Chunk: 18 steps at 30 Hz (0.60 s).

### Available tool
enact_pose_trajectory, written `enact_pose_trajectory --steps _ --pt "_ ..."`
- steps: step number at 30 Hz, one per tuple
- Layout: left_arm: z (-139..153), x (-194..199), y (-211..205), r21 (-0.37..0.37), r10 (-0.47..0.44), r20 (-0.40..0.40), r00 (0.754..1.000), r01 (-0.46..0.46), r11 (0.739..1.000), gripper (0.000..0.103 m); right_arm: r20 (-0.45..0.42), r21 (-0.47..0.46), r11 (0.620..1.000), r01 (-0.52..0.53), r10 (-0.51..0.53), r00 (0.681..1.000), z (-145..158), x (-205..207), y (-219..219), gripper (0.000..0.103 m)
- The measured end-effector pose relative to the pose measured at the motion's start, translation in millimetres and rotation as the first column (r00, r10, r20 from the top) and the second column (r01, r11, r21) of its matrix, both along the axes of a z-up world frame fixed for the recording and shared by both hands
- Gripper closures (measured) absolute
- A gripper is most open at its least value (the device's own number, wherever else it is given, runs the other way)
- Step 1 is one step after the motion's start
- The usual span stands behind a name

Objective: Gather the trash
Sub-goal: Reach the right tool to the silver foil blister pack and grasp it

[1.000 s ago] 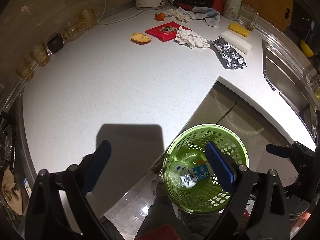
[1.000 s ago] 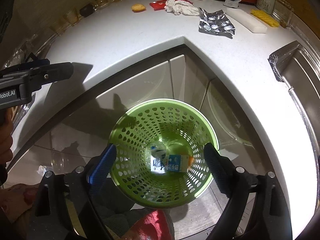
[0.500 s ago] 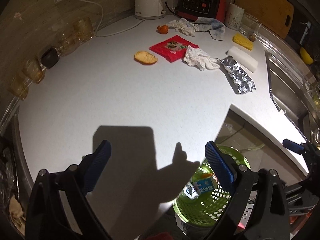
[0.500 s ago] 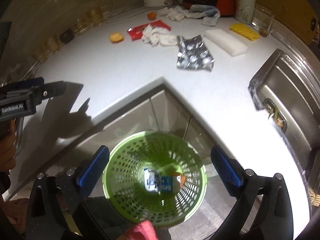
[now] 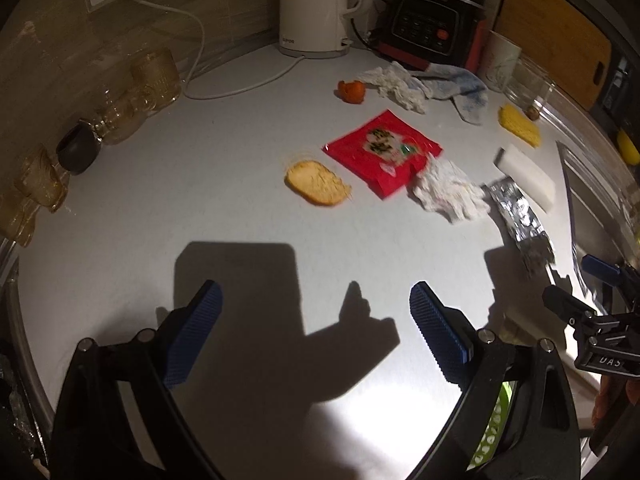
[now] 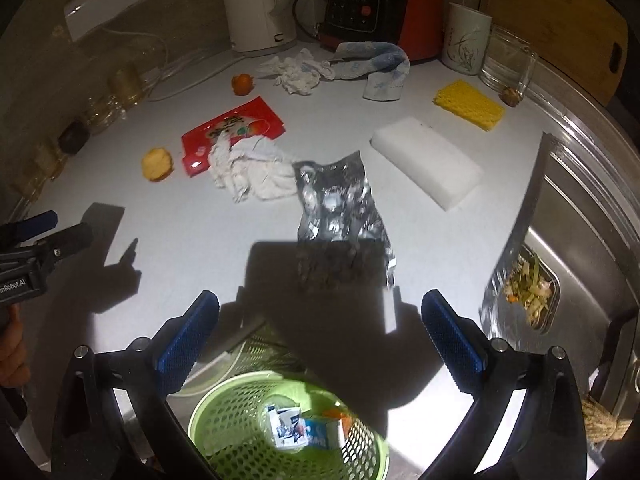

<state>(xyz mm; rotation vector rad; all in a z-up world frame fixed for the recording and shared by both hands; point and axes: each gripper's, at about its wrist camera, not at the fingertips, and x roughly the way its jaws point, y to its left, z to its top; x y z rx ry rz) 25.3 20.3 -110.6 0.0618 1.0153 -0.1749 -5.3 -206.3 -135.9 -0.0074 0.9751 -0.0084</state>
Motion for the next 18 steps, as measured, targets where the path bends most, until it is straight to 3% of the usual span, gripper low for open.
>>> enact_pose_trajectory --steps 6,13,18 --pt "-11.1 37.3 -4.0 -0.016 0.086 -0.009 0.996 -0.087 0.996 0.013 -0.041 0.005 1.0 -0.022 0.022 0.999 -12.7 42.7 -10.5 0.003" --pt "-27.7 67.6 -11.2 -0.037 0.182 -0.027 0.983 -0.183 0.982 0.013 -0.067 -0.027 0.994 -0.103 0.101 0.993 -28.4 63.4 -14.4 0.003" --pt "-41.2 83.9 -18.1 -0.027 0.187 -0.034 0.982 -0.188 0.982 0.013 -0.085 -0.033 0.989 -0.142 0.139 0.987 -35.4 68.7 -17.7 0.016"
